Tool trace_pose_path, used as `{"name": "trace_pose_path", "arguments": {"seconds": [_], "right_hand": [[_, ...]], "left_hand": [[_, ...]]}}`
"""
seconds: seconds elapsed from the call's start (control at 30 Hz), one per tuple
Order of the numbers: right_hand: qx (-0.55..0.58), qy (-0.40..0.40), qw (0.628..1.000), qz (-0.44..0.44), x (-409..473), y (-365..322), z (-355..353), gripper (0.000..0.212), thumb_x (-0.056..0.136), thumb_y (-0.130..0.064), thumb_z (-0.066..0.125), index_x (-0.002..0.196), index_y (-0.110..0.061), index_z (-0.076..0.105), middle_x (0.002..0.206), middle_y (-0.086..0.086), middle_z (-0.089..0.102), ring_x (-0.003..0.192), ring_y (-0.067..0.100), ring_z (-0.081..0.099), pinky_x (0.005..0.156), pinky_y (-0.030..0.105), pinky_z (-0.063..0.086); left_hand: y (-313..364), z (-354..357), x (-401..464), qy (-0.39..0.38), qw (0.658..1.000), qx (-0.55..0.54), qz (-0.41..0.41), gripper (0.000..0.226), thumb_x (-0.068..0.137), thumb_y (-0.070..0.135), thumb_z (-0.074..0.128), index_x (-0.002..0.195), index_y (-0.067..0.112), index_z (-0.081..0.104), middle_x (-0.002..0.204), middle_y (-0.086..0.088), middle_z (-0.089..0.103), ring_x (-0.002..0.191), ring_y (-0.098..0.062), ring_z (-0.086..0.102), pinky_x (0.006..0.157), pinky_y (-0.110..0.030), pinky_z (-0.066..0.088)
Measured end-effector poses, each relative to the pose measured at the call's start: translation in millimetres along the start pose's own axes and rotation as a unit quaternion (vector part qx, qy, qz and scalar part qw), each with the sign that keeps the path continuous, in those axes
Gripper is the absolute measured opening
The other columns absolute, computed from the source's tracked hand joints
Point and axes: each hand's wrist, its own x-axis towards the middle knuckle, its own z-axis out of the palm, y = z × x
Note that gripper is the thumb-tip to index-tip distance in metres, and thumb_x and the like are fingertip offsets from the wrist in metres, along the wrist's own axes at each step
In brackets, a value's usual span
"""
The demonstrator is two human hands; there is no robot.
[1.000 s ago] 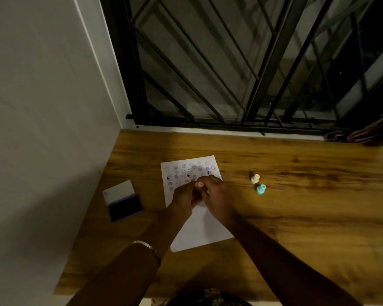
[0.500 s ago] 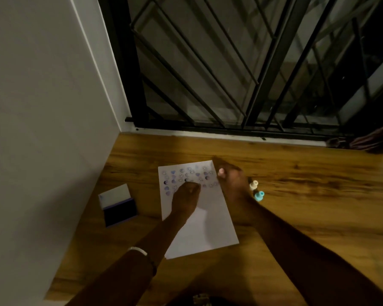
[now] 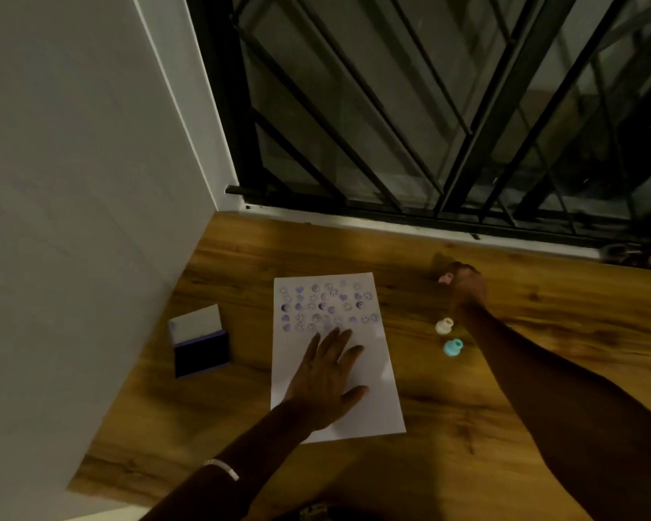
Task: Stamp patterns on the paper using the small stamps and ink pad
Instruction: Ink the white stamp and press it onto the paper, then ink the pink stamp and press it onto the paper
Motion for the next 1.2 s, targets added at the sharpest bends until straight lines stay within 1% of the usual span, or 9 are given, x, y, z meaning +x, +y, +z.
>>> {"name": "trace_pose_path", "arguments": {"seconds": [0.27,0.43,0.57,0.7,0.87,0.97,1.03,1.1,1.2], "right_hand": [[-0.068,0.011,0.997,-0.042,8.7,1.9,7.2,0.035,0.084,-0.007,0.062,0.118,-0.006,0.055,0.115,0.022,0.060,0.102,0.038,0.058,0.079,0.037,0.049],[-0.010,0.044,0.998,-0.048,-11.3,-0.2,-0.3,0.044,0.090,-0.024,0.053,0.128,-0.005,0.040,0.124,0.024,0.049,0.104,0.041,0.053,0.081,0.042,0.046],[-0.090,0.071,0.988,-0.106,-46.4,5.2,-7.6,0.053,0.088,-0.056,0.038,0.114,-0.010,0.047,0.102,0.015,0.060,0.086,0.030,0.058,0.071,0.038,0.051],[-0.231,0.021,0.970,-0.076,-68.4,14.7,-10.3,0.062,0.077,-0.074,0.042,0.099,-0.018,0.055,0.076,0.000,0.063,0.068,0.019,0.061,0.070,0.032,0.054],[-0.298,-0.024,0.950,-0.087,-90.7,11.4,-10.2,0.036,0.090,-0.045,0.052,0.109,-0.015,0.059,0.104,0.010,0.065,0.095,0.027,0.061,0.082,0.036,0.047],[-0.228,-0.029,0.969,-0.086,-96.6,-4.3,-2.7,0.032,0.089,-0.044,0.054,0.103,-0.016,0.060,0.098,0.009,0.066,0.084,0.024,0.062,0.076,0.036,0.053],[-0.146,-0.065,0.980,-0.119,-102.5,-26.7,6.9,0.027,0.088,-0.043,0.056,0.105,-0.022,0.058,0.096,0.001,0.065,0.078,0.018,0.060,0.068,0.032,0.053],[-0.092,-0.105,0.974,-0.179,-116.6,-57.6,22.1,0.028,0.086,-0.041,0.061,0.107,-0.024,0.058,0.095,-0.004,0.063,0.077,0.015,0.060,0.062,0.026,0.048],[-0.038,-0.108,0.949,-0.293,-148.4,-105.8,54.7,0.026,0.084,-0.041,0.063,0.101,-0.020,0.063,0.096,0.001,0.069,0.081,0.018,0.063,0.069,0.028,0.049]], "left_hand": [[-0.2,7.0,4.9,0.004,1.000,0.006,0.008,0.063,0.091,0.059,0.038,0.141,0.020,0.040,0.154,-0.010,0.036,0.145,-0.028,0.028,0.118,-0.051,0.024],[0.2,2.6,3.9,0.026,0.999,-0.031,-0.011,0.060,0.094,0.057,0.034,0.141,0.020,0.042,0.154,-0.007,0.036,0.144,-0.025,0.030,0.118,-0.047,0.027],[1.6,-8.0,3.7,0.061,0.996,-0.038,-0.043,0.053,0.094,0.055,0.033,0.136,0.024,0.044,0.146,-0.003,0.044,0.137,-0.022,0.039,0.113,-0.040,0.033],[-1.2,-15.5,1.8,0.113,0.992,-0.039,-0.047,0.047,0.095,0.052,0.035,0.127,0.024,0.052,0.130,-0.002,0.055,0.124,-0.021,0.050,0.103,-0.037,0.040],[-6.1,-25.3,-5.8,0.106,0.991,-0.056,-0.063,0.045,0.095,0.051,0.031,0.125,0.026,0.053,0.123,0.002,0.057,0.117,-0.017,0.050,0.099,-0.032,0.040],[-13.5,-29.3,-7.3,0.101,0.976,-0.162,-0.103,0.030,0.096,0.041,0.041,0.113,0.025,0.060,0.113,0.005,0.062,0.106,-0.012,0.055,0.095,-0.028,0.046],[-20.5,-37.3,-6.0,0.095,0.920,-0.330,-0.187,0.019,0.098,0.032,0.048,0.102,0.021,0.063,0.101,0.003,0.066,0.094,-0.012,0.060,0.081,-0.023,0.050],[-30.9,-49.4,-2.6,0.102,0.800,-0.519,-0.284,0.019,0.098,0.026,0.052,0.100,0.013,0.065,0.095,-0.003,0.067,0.087,-0.018,0.063,0.069,-0.018,0.048],[-51.7,-69.2,0.7,0.086,0.647,-0.666,-0.362,0.029,0.096,0.033,0.055,0.112,0.011,0.063,0.099,-0.006,0.068,0.084,-0.018,0.064,0.068,-0.023,0.049]]}}
